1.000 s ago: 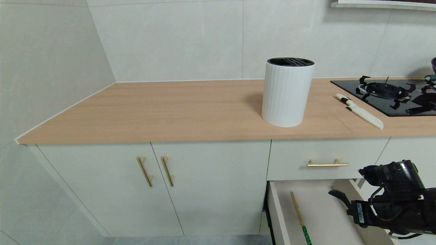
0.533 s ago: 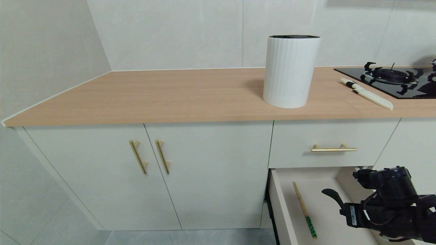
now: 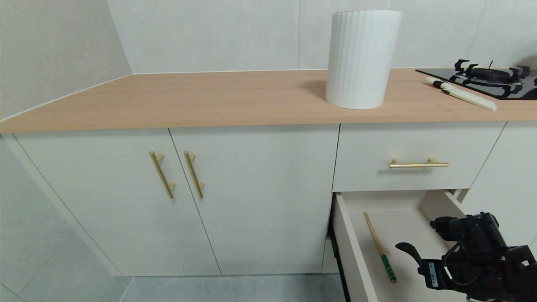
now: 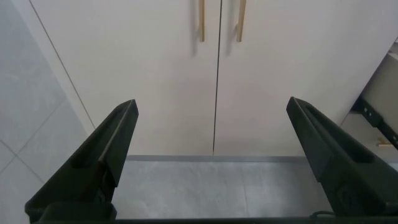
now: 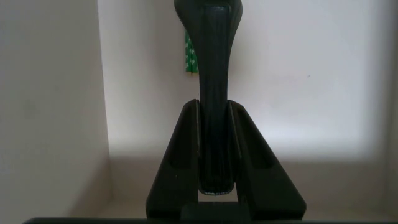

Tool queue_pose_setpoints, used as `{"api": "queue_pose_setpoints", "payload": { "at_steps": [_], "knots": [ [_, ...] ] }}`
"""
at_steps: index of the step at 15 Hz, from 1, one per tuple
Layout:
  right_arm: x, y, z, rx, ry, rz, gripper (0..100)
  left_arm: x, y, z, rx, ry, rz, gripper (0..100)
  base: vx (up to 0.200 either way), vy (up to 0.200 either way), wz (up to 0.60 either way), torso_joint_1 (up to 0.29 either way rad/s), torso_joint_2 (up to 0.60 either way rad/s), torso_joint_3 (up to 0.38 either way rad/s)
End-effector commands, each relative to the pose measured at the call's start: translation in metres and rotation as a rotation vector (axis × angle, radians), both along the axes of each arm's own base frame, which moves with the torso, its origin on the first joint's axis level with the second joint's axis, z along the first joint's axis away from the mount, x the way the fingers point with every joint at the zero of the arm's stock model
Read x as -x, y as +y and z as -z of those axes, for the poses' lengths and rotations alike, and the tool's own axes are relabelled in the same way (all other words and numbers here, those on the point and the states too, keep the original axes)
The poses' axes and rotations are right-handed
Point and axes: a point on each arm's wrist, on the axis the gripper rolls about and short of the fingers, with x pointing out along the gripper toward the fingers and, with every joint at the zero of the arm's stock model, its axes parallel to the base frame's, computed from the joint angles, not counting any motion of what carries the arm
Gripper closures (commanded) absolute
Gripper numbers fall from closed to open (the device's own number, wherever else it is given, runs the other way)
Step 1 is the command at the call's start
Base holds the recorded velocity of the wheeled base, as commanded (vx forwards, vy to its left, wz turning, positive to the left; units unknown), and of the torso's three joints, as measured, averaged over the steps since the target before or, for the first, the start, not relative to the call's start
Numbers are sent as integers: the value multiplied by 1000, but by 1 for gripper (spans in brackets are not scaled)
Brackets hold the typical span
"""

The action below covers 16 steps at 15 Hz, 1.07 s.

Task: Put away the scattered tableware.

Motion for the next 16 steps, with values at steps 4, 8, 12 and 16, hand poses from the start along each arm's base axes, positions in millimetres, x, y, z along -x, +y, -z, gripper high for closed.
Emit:
{"api": "queue_pose_setpoints", "payload": {
  "at_steps": [4, 8, 12, 16],
  "knots": [
    [-21, 4, 6, 26, -48, -38, 100, 0, 0, 0, 0, 0, -1, 0, 0, 0, 0, 1, 16, 13],
    [-64, 4, 45, 123, -40, 12, 100, 0, 0, 0, 0, 0, 1, 0, 0, 0, 0, 0, 0, 0],
    [-80, -13, 82, 132, -20, 69, 100, 0, 0, 0, 0, 0, -1, 0, 0, 0, 0, 0, 0, 0],
    [-79, -14, 81, 131, -50, 67, 100, 0, 0, 0, 0, 0, -1, 0, 0, 0, 0, 0, 0, 0]
  ]
}}
